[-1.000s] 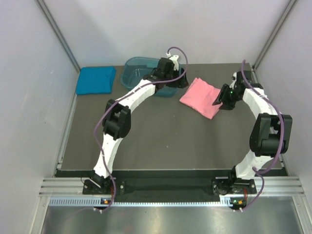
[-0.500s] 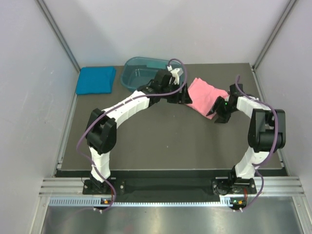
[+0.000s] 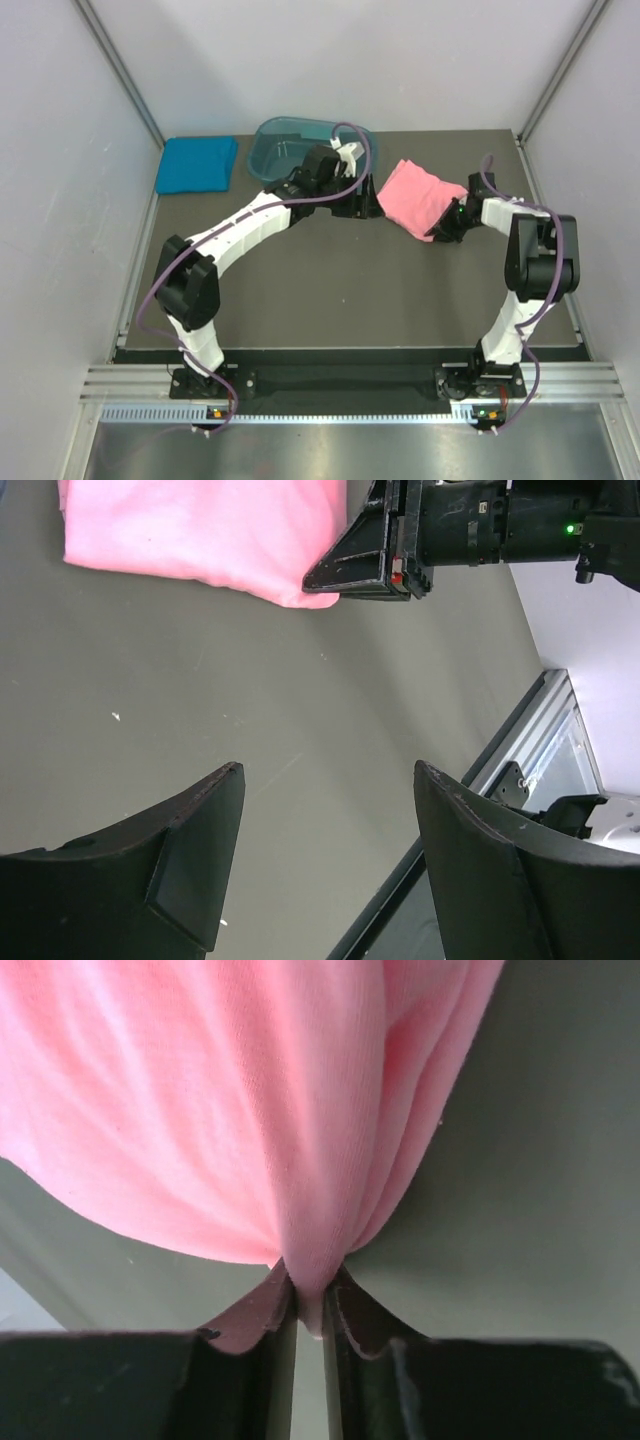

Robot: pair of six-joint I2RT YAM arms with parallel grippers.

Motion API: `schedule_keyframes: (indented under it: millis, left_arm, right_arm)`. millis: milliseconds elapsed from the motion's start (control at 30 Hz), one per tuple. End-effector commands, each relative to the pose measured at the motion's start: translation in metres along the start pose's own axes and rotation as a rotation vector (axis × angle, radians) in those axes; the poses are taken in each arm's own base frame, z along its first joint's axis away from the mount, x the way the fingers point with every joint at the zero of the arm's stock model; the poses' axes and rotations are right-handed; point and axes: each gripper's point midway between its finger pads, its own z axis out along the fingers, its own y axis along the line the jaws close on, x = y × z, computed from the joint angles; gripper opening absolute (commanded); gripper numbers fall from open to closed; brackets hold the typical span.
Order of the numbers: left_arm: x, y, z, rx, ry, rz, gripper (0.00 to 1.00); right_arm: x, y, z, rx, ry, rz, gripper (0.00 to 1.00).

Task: Fold and stack the t-shirts
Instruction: Fold the tshirt

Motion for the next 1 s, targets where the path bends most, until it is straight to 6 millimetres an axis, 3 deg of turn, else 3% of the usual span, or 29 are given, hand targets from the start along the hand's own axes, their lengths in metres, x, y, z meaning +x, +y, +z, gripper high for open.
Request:
schedule_keyframes:
  millis: [0,100,300,400,533,633,667,733,767,800,833,867,967]
  left_arm:
    - [-0.01,-0.006,-0.018,0.002,-0.035,0.024,0.73]
    - [-0.01,0.001,-0.019,-0.006,-0.025,0.003,0.73]
    - [0.003,0.011,-0.012,-0.011,0.031,-0.016,0.72]
    - [0.011,0.014,-0.01,-0.017,0.05,-0.034,0.72]
    - [0.016,0.009,-0.003,0.022,0.047,-0.062,0.72]
    - [0.028,0.002,0.009,0.042,0.065,-0.027,0.74]
    - [0.03,0.002,0.019,0.051,0.058,0.001,0.76]
    - [0.042,-0.005,0.039,0.078,0.089,0.024,0.8]
    - [0.044,-0.005,0.047,0.079,0.094,0.046,0.81]
    - [0.04,-0.015,0.054,0.094,0.087,0.075,0.81]
    - [0.04,-0.015,0.062,0.083,0.085,0.093,0.83]
    - [0.043,-0.005,0.077,0.057,0.086,0.102,0.84]
    - [0.035,0.001,0.102,0.046,0.051,0.112,0.85]
  right_arm:
    - [0.008,-0.006,0.004,0.014,0.009,-0.043,0.11]
    - [0.032,-0.019,-0.003,0.059,0.093,-0.099,0.02]
    - [0.093,-0.062,-0.041,0.194,0.223,-0.111,0.01]
    - [0.112,-0.078,-0.066,0.256,0.217,-0.093,0.02]
    - [0.109,-0.101,-0.102,0.329,0.106,-0.05,0.05]
    - [0.095,-0.124,-0.12,0.373,0.021,-0.001,0.19]
    - [0.092,-0.128,-0.121,0.391,0.015,-0.01,0.32]
    - [0.086,-0.125,-0.123,0.378,0.014,-0.035,0.43]
    - [0.081,-0.124,-0.125,0.38,0.002,-0.044,0.53]
    - [0.072,-0.119,-0.129,0.374,-0.028,-0.058,0.55]
    - [0.07,-0.118,-0.132,0.38,-0.033,-0.077,0.57]
    - [0.066,-0.119,-0.136,0.4,-0.044,-0.088,0.66]
    - [0.056,-0.115,-0.141,0.411,-0.062,-0.122,0.7]
